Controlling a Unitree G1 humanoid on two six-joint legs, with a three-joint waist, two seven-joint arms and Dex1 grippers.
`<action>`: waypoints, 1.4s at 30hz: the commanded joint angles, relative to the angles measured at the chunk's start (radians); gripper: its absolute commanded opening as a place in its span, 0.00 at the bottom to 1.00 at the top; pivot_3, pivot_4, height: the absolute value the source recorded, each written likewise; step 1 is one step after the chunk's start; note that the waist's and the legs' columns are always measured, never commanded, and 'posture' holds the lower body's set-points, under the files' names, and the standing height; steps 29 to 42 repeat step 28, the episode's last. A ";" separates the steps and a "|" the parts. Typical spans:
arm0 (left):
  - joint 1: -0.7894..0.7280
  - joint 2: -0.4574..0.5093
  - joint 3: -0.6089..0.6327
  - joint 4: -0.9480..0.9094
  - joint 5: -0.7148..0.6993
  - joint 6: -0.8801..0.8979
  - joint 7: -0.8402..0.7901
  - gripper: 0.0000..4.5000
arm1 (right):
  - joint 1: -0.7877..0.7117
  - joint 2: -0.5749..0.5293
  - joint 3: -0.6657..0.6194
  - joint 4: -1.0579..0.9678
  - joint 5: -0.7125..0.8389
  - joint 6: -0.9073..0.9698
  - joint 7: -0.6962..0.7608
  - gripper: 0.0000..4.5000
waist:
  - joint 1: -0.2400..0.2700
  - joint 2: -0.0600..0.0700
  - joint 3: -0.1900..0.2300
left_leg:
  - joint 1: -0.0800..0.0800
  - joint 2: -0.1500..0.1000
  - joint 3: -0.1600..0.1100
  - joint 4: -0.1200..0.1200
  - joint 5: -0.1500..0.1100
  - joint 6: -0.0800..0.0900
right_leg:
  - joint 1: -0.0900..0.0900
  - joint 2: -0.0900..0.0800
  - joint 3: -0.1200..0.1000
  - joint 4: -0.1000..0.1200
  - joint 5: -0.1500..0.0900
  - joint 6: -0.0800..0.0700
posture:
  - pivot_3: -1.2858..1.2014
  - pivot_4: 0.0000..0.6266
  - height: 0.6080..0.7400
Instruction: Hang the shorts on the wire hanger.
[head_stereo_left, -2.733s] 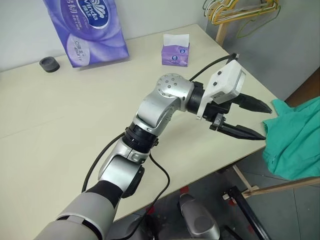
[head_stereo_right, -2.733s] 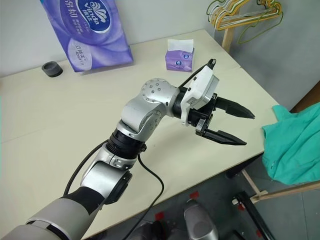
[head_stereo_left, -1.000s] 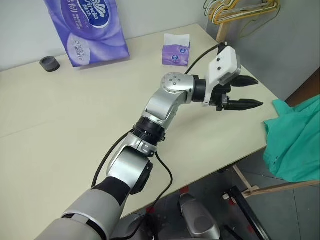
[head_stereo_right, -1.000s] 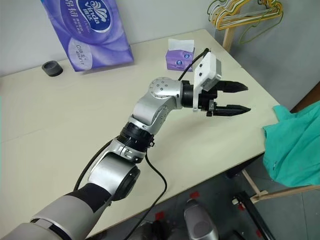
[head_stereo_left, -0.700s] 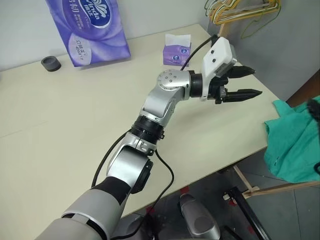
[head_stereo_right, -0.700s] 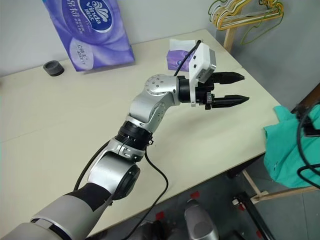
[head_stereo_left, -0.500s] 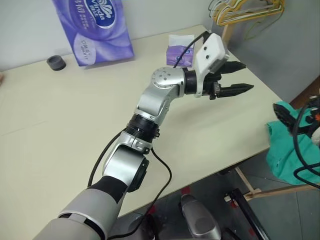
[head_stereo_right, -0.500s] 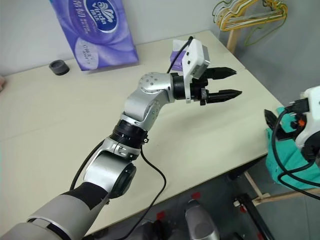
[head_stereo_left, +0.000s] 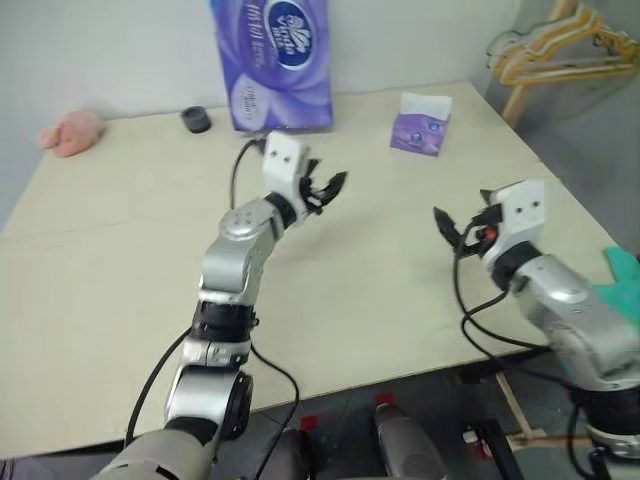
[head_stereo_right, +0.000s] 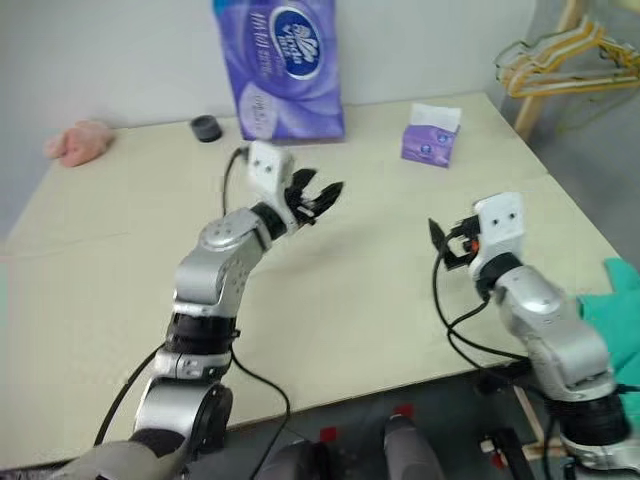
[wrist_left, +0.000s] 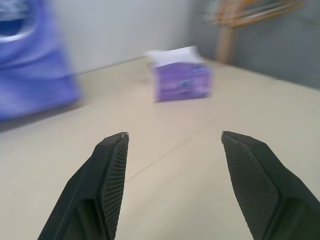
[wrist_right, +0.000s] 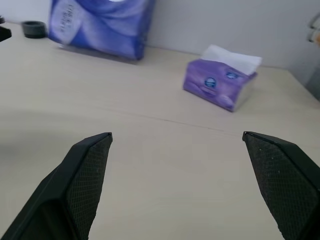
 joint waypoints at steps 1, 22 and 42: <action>0.087 0.011 0.039 -0.084 0.034 -0.024 0.096 0.70 | -0.001 0.064 0.011 0.048 -0.060 -0.100 0.058 0.99 | 0.038 -0.006 -0.008 | 0.000 0.000 0.000 0.001 0.001 -0.001 | 0.000 0.000 -0.001 0.000 0.001 -0.002 | 0.53 0.08 1.00; 0.172 0.090 0.083 0.082 0.019 -0.195 0.080 0.70 | 0.000 0.253 -0.093 0.259 -0.192 -0.255 0.124 0.99 | 0.146 -0.020 -0.054 | 0.006 0.001 -0.013 -0.002 0.016 -0.004 | 0.013 0.005 -0.022 -0.003 0.011 -0.019 | 0.54 0.05 1.00; 0.182 0.075 0.078 0.073 0.013 -0.201 0.082 0.70 | -0.013 0.265 -0.102 0.272 -0.203 -0.257 0.137 0.99 | 0.145 -0.019 -0.058 | 0.006 0.001 -0.016 -0.003 0.016 -0.005 | 0.013 0.005 -0.022 -0.003 0.011 -0.019 | 0.54 0.05 1.00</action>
